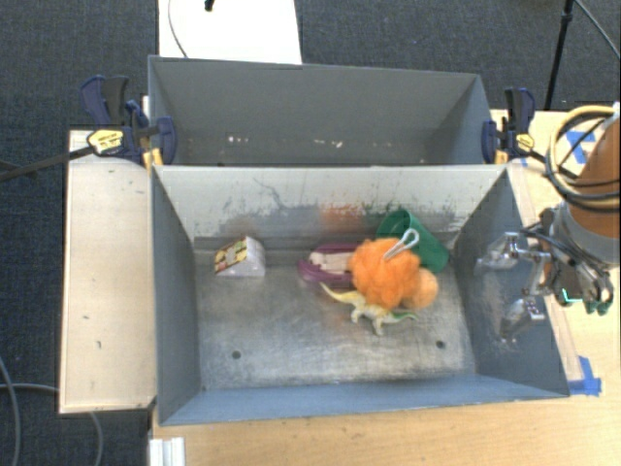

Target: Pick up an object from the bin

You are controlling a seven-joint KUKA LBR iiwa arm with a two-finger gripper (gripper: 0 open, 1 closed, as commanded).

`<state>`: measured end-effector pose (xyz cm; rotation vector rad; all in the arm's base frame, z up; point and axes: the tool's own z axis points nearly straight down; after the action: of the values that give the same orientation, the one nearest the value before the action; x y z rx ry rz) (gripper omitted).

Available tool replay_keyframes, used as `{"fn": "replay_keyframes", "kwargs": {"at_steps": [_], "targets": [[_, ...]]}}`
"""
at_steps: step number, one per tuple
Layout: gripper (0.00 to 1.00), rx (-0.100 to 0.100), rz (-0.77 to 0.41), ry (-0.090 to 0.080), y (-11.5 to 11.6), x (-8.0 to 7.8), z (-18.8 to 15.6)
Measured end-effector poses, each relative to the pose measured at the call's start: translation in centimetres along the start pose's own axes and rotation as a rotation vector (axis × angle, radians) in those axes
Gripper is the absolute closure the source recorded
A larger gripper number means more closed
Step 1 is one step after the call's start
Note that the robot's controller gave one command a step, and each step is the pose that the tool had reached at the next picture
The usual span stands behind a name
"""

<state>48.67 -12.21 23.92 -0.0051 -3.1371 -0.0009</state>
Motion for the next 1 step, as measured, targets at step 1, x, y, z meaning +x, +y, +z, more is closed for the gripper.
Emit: {"fn": "replay_keyframes", "kwargs": {"at_steps": [1], "targets": [[0.00, 0.001, -0.005, -0.008, 0.06, -0.17, -0.37]]}}
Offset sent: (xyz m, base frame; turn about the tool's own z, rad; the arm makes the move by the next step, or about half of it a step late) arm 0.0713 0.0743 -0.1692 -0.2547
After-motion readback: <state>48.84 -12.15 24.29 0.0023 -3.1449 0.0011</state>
